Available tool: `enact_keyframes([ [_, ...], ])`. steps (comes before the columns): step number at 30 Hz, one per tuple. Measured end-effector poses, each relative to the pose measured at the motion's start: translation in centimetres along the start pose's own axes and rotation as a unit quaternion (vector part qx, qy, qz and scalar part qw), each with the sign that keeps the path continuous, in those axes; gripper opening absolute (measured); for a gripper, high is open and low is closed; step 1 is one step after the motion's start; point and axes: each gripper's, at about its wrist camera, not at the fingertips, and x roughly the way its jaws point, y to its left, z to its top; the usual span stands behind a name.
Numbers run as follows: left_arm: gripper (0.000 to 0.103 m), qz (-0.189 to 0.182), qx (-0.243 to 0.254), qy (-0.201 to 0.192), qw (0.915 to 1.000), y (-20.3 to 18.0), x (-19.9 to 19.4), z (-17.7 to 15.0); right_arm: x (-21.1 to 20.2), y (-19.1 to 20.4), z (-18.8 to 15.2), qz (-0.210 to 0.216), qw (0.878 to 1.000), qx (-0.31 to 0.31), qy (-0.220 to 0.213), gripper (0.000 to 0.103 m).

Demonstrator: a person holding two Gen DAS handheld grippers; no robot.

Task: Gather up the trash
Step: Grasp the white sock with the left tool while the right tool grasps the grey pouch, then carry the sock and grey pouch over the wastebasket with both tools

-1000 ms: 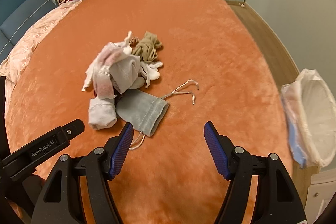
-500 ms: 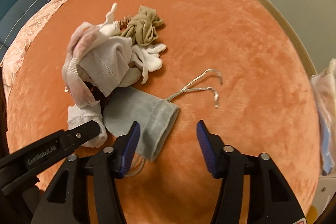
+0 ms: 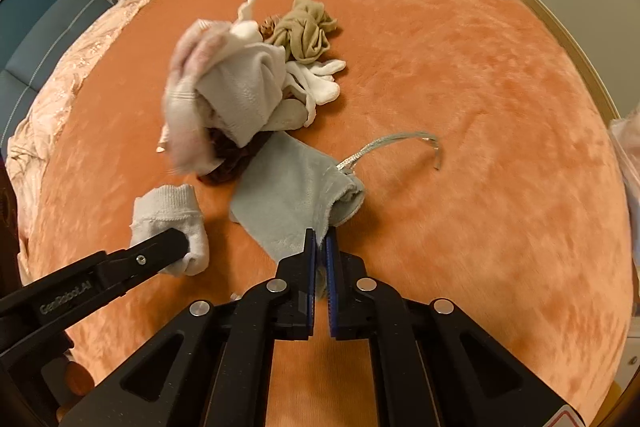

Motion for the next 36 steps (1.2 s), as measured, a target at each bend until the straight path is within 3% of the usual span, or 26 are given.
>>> enact_keyframes([
  [6,0.031,0.0,0.021,-0.013,0.9997,-2.1,-2.3,-1.9,-3.8,-0.9,-0.9,0.005,1.0,0.01,-0.025,0.005],
  [14,0.032,-0.005,0.09,-0.063,0.994,-8.2,-7.0,-4.3,-11.2,-3.1,-1.5,0.004,0.996,0.015,-0.089,0.004],
  [25,0.032,-0.032,0.171,-0.116,0.978,-17.1,-12.8,-7.6,-21.7,-9.0,-1.2,0.002,0.981,0.049,-0.189,0.004],
  [36,0.032,-0.051,0.25,-0.136,0.9572,-25.8,-15.1,-11.8,-28.3,-15.3,-2.0,-0.02,0.965,0.086,-0.246,0.004],
])
